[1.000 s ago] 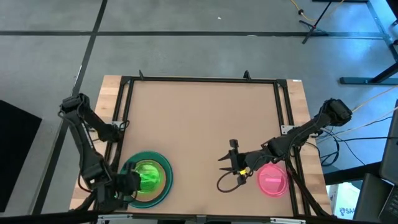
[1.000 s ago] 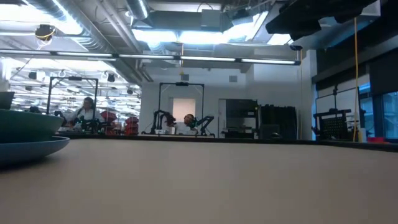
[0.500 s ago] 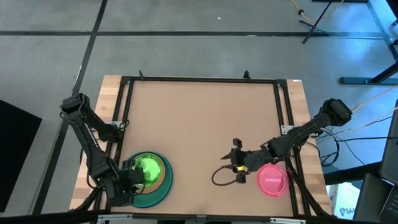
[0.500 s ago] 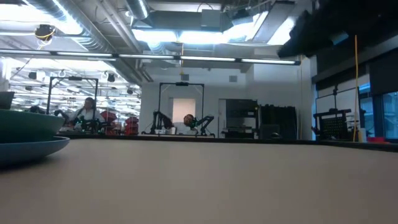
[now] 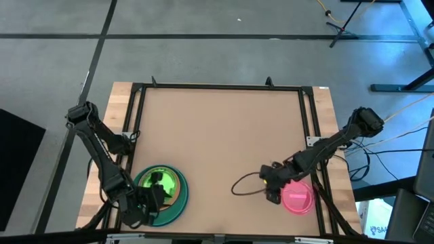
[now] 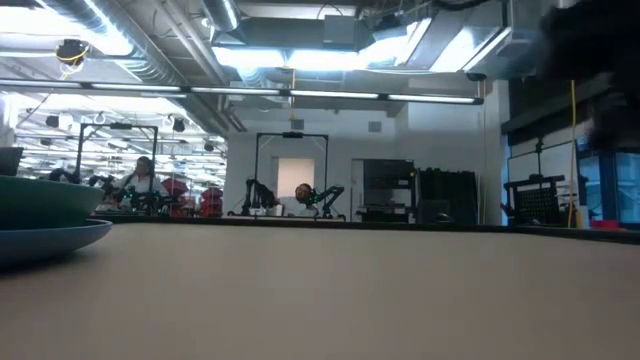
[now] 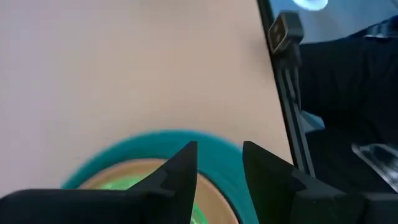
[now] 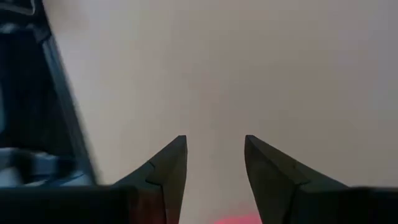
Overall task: Stack plastic plates
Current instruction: Stack the pink plate on top of the green plate
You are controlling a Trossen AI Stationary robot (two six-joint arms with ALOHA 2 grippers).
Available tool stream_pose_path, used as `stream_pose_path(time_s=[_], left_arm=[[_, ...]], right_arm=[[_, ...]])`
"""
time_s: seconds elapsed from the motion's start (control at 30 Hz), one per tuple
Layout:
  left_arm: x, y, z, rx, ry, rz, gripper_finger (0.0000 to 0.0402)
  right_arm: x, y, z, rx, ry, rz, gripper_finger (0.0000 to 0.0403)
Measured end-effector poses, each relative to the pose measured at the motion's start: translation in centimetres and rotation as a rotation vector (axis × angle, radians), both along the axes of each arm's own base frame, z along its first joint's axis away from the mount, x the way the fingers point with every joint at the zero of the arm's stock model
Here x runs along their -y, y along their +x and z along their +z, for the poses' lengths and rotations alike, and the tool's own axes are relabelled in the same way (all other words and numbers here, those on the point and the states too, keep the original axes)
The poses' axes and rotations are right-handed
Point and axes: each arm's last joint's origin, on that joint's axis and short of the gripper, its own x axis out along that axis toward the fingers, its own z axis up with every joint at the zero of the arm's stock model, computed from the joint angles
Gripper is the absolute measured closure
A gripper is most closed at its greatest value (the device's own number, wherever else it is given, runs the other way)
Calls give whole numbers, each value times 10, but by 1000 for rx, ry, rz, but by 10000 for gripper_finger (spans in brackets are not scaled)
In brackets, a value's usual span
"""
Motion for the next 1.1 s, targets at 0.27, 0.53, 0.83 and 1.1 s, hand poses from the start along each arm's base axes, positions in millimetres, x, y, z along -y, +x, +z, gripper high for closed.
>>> stream_pose_path(time_s=[0.27, 0.53, 0.83, 1.1], left_arm=[[-4, 10, 3, 58, 38, -1, 280], [-4, 10, 3, 65, 43, 8, 280], [-5, 10, 3, 69, 54, 13, 280], [-5, 10, 3, 73, 60, 17, 280]], right_arm=[[-28, -24, -1, -210, 154, -161, 248], [-36, -41, -17, -350, 21, -283, 248], [-29, -49, -31, -476, -123, -279, 249], [-15, -32, -49, -290, -240, -191, 249]])
